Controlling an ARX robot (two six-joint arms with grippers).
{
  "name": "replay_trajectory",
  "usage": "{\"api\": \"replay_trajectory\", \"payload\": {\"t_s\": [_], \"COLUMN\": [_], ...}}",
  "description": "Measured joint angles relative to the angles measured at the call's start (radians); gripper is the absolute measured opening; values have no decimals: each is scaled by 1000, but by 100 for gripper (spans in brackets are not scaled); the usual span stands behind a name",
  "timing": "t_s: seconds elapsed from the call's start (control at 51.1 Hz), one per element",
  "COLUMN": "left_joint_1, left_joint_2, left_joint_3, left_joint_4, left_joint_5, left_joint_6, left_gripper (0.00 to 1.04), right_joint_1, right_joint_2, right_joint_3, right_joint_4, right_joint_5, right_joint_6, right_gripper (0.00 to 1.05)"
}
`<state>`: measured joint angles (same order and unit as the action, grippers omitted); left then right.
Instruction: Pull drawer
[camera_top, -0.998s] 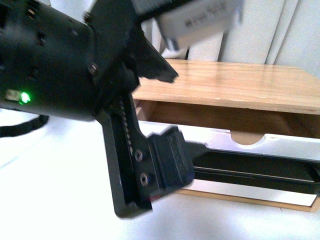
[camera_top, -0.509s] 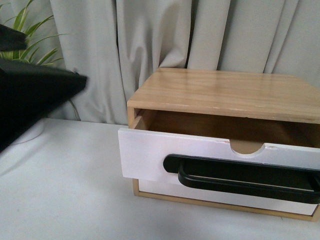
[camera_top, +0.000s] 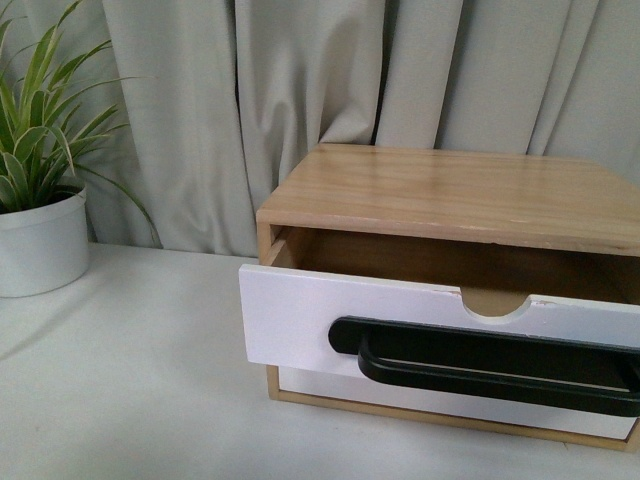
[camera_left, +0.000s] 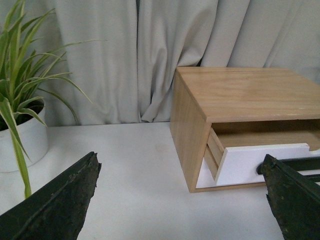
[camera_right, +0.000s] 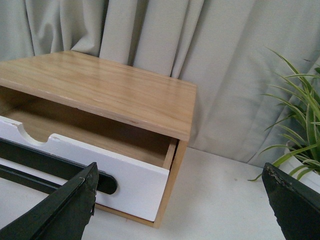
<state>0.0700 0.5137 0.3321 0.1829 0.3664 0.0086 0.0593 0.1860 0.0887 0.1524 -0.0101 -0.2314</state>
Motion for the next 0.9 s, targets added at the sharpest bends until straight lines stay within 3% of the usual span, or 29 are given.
{"api": "replay_trajectory", "payload": {"t_s": [0.117,0.157,0.215,0.255,0.313,0.548,0.587,0.901], "left_joint_1": [0,-22,-61,-65,-66,-69,-69,-69], "left_joint_2": [0,-10,-40,-51,-76,-178,-192,-287], "left_joint_3": [-1,-5,-38,-55,-93,-204,-216,-274], "left_joint_4": [0,-2,2,3,10,20,20,-14], "left_joint_5": [7,-92,-296,-336,-367,-367,-367,-367], "left_joint_6": [-16,-13,-13,-13,-14,-14,-13,-13], "left_gripper": [98,93,79,74,61,4,4,4], "right_joint_1": [0,-5,-41,-51,-57,-57,-57,-57], "right_joint_2": [-1,-8,-71,-89,-104,-137,-141,-182], "right_joint_3": [0,0,5,2,1,-34,-38,-82], "right_joint_4": [-1,-10,-142,-159,-163,-161,-161,-155], "right_joint_5": [0,3,2,7,12,9,9,9], "right_joint_6": [16,26,112,140,176,214,214,218], "right_gripper": [96,95,82,76,66,7,1,1]}}
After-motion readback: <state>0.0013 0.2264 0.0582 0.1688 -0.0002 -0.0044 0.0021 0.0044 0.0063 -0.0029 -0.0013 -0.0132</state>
